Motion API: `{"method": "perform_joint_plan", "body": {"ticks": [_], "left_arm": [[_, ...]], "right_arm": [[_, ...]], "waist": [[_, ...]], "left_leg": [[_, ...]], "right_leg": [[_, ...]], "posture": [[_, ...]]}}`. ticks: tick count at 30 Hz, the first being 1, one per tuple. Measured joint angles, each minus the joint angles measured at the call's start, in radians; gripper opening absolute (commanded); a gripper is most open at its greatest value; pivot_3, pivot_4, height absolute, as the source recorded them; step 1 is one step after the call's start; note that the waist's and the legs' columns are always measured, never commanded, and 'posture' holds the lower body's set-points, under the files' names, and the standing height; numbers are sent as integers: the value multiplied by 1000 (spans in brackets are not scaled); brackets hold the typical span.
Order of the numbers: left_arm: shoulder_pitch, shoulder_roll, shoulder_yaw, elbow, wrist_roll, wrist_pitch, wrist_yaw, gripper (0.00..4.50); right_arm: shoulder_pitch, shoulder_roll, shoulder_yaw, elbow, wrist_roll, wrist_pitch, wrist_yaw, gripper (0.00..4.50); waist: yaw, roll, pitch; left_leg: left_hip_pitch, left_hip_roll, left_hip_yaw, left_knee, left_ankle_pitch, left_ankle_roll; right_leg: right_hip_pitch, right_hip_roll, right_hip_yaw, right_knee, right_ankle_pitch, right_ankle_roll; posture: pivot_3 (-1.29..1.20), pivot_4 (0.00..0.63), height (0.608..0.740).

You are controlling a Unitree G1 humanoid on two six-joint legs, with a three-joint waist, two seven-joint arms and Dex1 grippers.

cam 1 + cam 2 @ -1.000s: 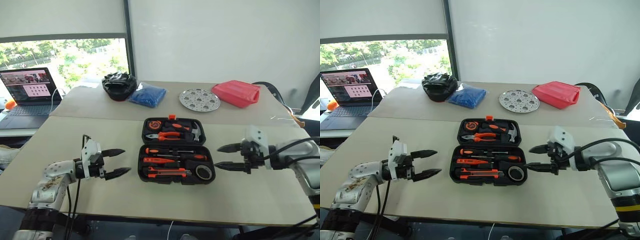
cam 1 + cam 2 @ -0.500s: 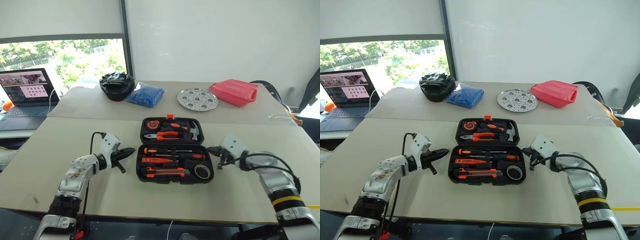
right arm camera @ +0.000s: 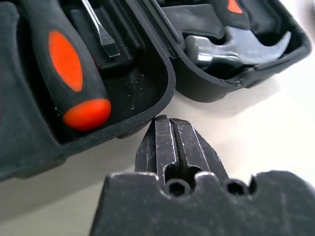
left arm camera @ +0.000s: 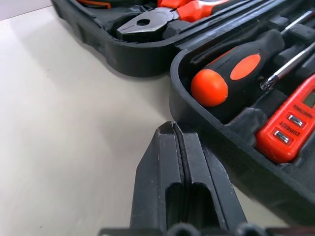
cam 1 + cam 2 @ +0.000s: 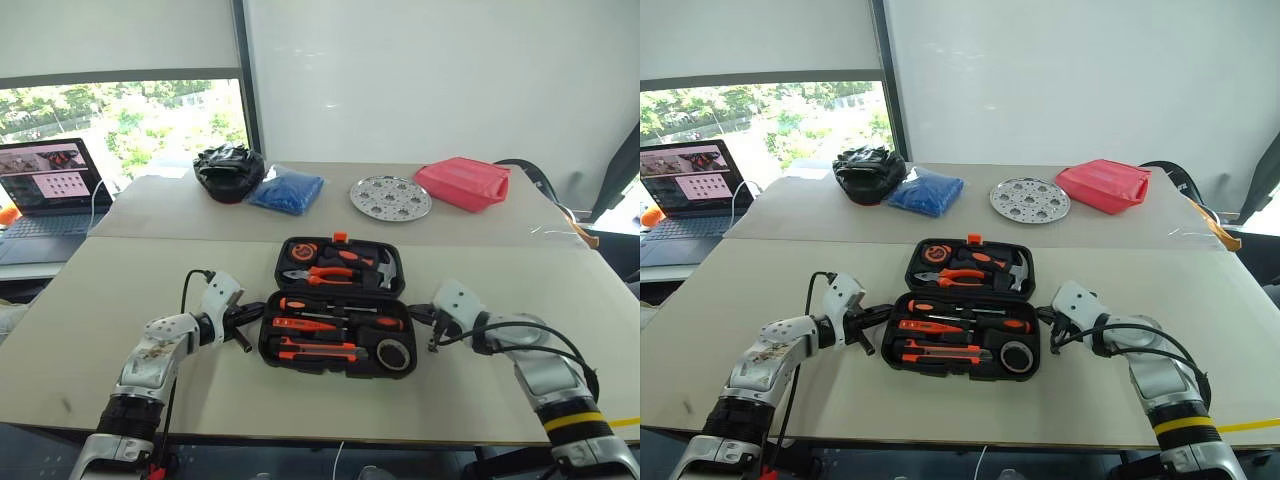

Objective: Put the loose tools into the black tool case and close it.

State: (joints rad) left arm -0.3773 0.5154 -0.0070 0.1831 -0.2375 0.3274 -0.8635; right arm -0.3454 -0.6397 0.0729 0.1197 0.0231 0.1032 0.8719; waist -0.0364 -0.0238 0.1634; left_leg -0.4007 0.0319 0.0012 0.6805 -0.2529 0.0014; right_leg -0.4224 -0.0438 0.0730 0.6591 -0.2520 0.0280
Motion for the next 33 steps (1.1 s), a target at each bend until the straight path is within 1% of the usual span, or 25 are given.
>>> {"method": "perform_joint_plan", "body": {"ticks": [5, 10, 17, 21, 22, 23, 24, 25, 26, 27, 28, 29, 30, 31, 32, 33], "left_arm": [[81, 47, 12, -92, -3, 5, -27, 58], [157, 64, 31, -174, -24, 31, -32, 58], [186, 54, 25, -212, -45, 56, -47, 58], [180, 53, 23, -218, -61, 87, -50, 58], [171, 57, 30, -217, -86, 128, -53, 448], [155, 68, 32, -212, -104, 162, -56, 558], [147, 77, 35, -211, -109, 176, -57, 812], [131, 100, 44, -210, -123, 206, -67, 1213], [102, 128, 45, -210, -130, 244, -74, 1443], [78, 151, 47, -210, -140, 275, -80, 1876], [34, 182, 52, -208, -165, 344, -94, 2205], [-9, 205, 54, -205, -199, 410, -114, 2501], [-61, 222, 54, -201, -234, 484, -134, 2949], [-115, 235, 51, -194, -258, 548, -148, 3299], [-164, 249, 38, -186, -270, 600, -156, 3745], [-203, 264, 22, -182, -273, 641, -156, 4008]], "right_arm": [[72, -3, -3, -137, 0, 84, 1, 0], [126, -13, -15, -218, 1, 125, 0, 0], [132, -29, -24, -193, 3, 114, 7, 0], [112, -54, -42, -168, 49, 119, 53, 0], [99, -63, -59, -176, 99, 173, 77, 622], [82, -78, -76, -186, 145, 234, 97, 672], [74, -83, -87, -193, 163, 255, 106, 1041], [53, -93, -104, -208, 200, 300, 118, 1410], [32, -100, -120, -222, 231, 343, 123, 1704], [14, -102, -129, -233, 251, 379, 123, 2048], [-21, -103, -144, -246, 302, 468, 120, 2428], [-59, -103, -154, -251, 350, 559, 112, 2680], [-106, -105, -161, -256, 393, 666, 99, 3114], [-155, -118, -159, -260, 415, 772, 82, 3427], [-203, -143, -143, -261, 426, 872, 66, 3855], [-241, -165, -122, -262, 432, 954, 52, 4098]], "waist": [[-5, 0, 0], [-3, 0, 0], [3, 0, 0], [10, 0, 0], [11, 0, 0], [12, -1, 0], [13, -1, 1], [14, -1, 1], [14, -1, 1], [14, -1, 1], [13, -1, 1], [13, -1, 1], [12, -1, 1], [12, -1, 1], [12, -1, 1], [13, -1, 1]], "left_leg": [[0, 0, 0, 0, 0, 0], [1, 0, 0, 0, 0, 0], [0, -1, 0, 0, 0, 0], [0, -1, 0, 0, 0, 0], [0, 0, 0, 1, 0, 0], [0, -1, 0, 1, 0, 0], [0, 0, 0, 1, 0, 0], [0, 0, 0, 1, 0, 0], [0, 0, -1, 1, 0, 0], [1, 0, -1, 1, 0, 0], [1, 0, -1, 1, 0, 0], [1, 0, -1, 1, 1, -1], [1, -1, -1, 2, 1, -1], [0, -1, -1, 2, 1, -1], [0, -1, -1, 2, 1, -1], [0, -1, -1, 1, 1, -1]], "right_leg": [[0, 0, 0, 0, 0, 0], [1, 0, 0, -1, 0, 0], [1, 0, 0, -2, 0, 0], [1, 0, 0, -2, 0, 0], [1, 0, 0, -2, 0, 0], [1, 0, 0, -1, 0, 0], [1, 0, 0, -1, 0, 0], [1, 0, 0, -1, 0, 0], [1, 1, -1, 0, 0, 0], [1, 1, -1, 0, 0, 0], [1, 1, -1, 0, 0, 0], [1, 1, 0, 0, 0, 0], [1, 1, -1, 1, 0, 0], [1, 1, -1, 1, 0, 0], [1, 1, -1, 0, 0, 0], [1, 1, -1, 0, 0, 0]], "posture": [[0, 150, 740], [0, 150, 740], [0, 150, 740], [0, 150, 740], [0, 150, 740], [0, 150, 740], [0, 150, 740], [0, 150, 740], [0, 150, 740], [0, 150, 740], [0, 150, 740], [0, 150, 740], [0, 150, 740], [0, 150, 740], [0, 150, 740], [0, 150, 740]]}}
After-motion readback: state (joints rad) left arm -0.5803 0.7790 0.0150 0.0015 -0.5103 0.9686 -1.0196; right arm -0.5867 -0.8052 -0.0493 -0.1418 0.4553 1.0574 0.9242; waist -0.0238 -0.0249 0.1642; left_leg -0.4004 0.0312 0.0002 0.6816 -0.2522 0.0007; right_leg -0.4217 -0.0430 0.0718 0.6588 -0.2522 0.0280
